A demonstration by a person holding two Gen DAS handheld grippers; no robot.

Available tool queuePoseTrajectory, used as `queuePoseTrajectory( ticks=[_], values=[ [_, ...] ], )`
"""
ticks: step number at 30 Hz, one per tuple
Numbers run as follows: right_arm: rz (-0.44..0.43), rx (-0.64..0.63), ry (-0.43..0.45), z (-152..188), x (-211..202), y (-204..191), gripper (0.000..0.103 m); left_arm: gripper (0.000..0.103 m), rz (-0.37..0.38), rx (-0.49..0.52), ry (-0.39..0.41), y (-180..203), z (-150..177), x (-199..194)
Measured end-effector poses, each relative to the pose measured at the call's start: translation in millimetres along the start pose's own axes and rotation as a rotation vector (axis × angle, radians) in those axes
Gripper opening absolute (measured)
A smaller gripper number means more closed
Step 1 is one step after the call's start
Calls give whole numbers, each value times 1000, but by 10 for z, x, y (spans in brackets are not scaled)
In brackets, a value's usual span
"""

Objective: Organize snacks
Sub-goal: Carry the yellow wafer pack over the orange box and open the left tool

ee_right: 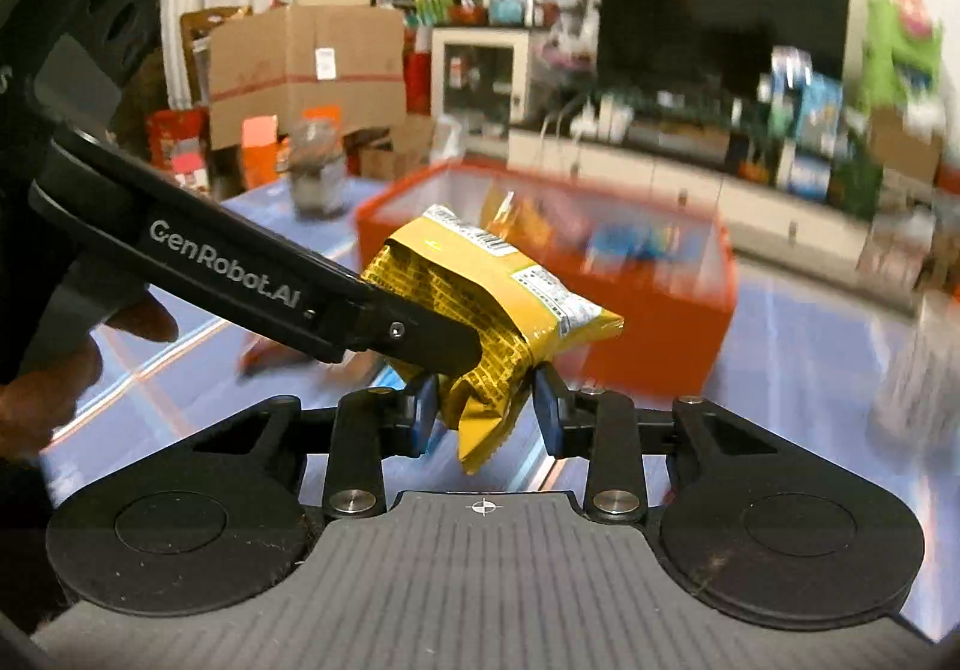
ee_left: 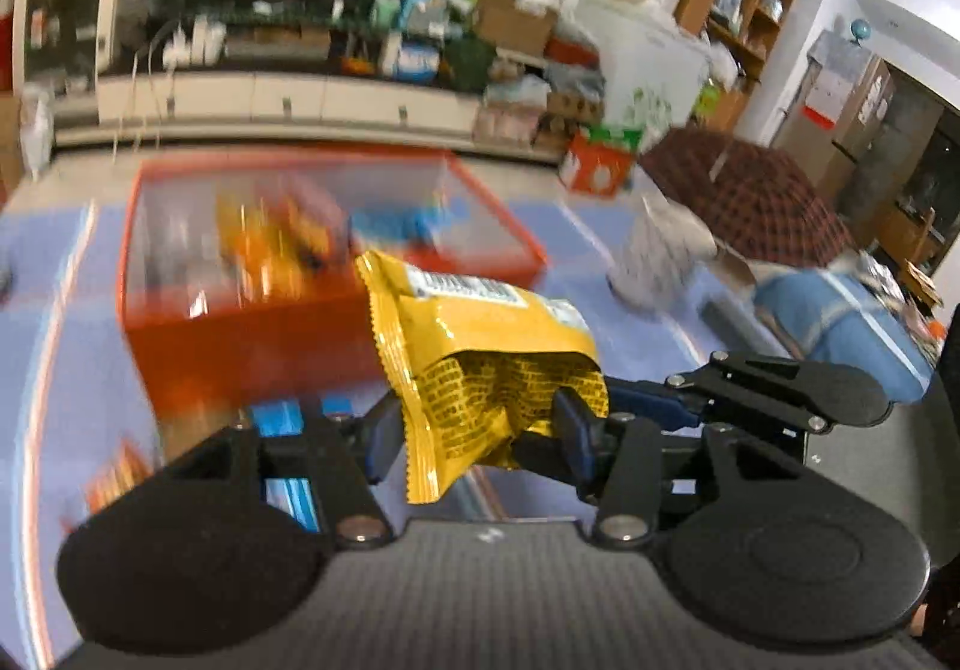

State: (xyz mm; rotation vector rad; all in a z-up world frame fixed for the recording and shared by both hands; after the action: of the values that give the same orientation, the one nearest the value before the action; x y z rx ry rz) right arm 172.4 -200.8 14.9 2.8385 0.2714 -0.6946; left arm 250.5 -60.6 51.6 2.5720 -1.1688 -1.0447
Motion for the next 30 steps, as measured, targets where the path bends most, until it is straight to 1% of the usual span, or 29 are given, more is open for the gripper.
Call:
queuePoseTrajectory(
  ticks=[3, 6, 8, 11, 12, 13, 14, 16, 18, 20, 22, 23, 24, 26, 28, 30],
  values=[
    [25, -38, 31, -364, 280, 184, 18, 48, -11, 4, 32, -141, -419, 208],
    [33, -42, 25, -599, 645, 368, 18, 48, -32, 4, 33, -311, -662, 462],
    [28, -36, 6, -652, 902, 468, 18, 47, -53, 0, 16, -428, -745, 655],
    [18, -27, -27, -620, 1249, 546, 18, 48, -72, -11, -14, -598, -758, 847],
    [11, -23, -44, -593, 1341, 563, 19, 53, -79, -15, -29, -653, -751, 902],
    [1, -12, -59, -559, 1420, 574, 23, 59, -96, -11, -40, -697, -748, 932],
    [-4, 1, -61, -541, 1455, 587, 25, 68, -114, 0, -38, -724, -759, 923],
    [0, 27, -35, -538, 1410, 621, 34, 69, -140, 29, -3, -728, -798, 796],
    [12, 44, 11, -578, 1253, 650, 37, 69, -134, 39, 40, -699, -832, 565],
    [20, 70, 75, -621, 965, 643, 45, 70, -121, 57, 80, -630, -822, 279],
    [19, 84, 123, -611, 697, 595, 63, 71, -142, 82, 111, -580, -770, 7],
    [21, 86, 141, -581, 565, 538, 67, 71, -156, 91, 117, -562, -725, -128],
    [17, 85, 146, -542, 466, 479, 69, 72, -172, 95, 117, -553, -679, -224],
    [-2, 97, 135, -420, 323, 337, 69, 73, -210, 95, 118, -587, -556, -411],
    [-37, 117, 92, -233, 257, 184, 70, 74, -255, 80, 102, -650, -323, -567],
    [-62, 128, 40, -27, 263, 21, 70, 74, -287, 41, 72, -739, -37, -659]
  ],
)
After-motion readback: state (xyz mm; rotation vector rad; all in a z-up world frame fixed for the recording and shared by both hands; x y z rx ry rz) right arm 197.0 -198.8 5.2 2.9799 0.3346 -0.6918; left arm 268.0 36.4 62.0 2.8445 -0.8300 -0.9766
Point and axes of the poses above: each gripper's, at about its wrist camera, not at the fingertips, and x roughly the way its jaws point, y to its right, z to its underside, the point moved 3 cm from there along x, roughly the way its jaws point, and after that the axes turned 9 degrees about z, right-handed, at the moved point
